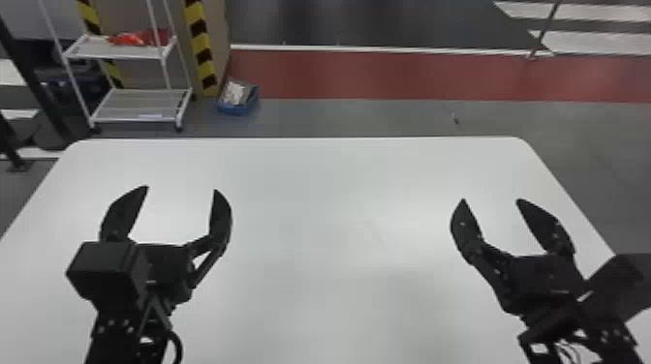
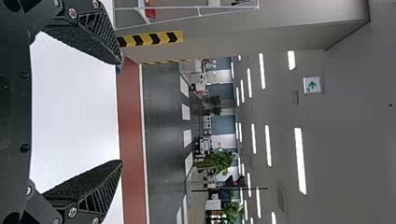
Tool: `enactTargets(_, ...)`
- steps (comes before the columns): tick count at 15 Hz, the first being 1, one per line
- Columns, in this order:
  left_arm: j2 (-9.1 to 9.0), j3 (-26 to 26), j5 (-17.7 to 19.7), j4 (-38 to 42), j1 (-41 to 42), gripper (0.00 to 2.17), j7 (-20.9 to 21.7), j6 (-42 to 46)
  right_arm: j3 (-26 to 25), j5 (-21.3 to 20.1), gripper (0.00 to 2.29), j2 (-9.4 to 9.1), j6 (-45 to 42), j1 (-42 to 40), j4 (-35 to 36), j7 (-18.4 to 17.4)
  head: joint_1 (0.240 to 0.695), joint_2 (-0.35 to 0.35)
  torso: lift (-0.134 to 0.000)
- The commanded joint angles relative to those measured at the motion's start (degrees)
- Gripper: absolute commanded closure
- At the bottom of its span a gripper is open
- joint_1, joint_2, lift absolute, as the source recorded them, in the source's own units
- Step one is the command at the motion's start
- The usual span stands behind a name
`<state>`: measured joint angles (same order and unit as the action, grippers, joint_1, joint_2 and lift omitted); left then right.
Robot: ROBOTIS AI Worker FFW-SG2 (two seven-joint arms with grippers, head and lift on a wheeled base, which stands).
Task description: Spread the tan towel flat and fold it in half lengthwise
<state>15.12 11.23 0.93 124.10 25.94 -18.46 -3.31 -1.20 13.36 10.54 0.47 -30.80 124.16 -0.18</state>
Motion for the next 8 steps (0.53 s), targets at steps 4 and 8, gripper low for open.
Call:
enactTargets(4,-0.18,0.0,0.2,-0.2,0.0,0.08,0.0,0.0,0.4,0.2,0.14,0.0,-0.2,-0.4,-0.1,-0.3,0.695,-0.049,-0.128)
enactTargets(8,-0.18,0.0,0.7,-0.4,0.0,0.08,0.0,-0.7,0.7,0.3,0.14,0.0,-0.2,-0.1,-0.5,-0.5,0.695,-0.046,-0.128)
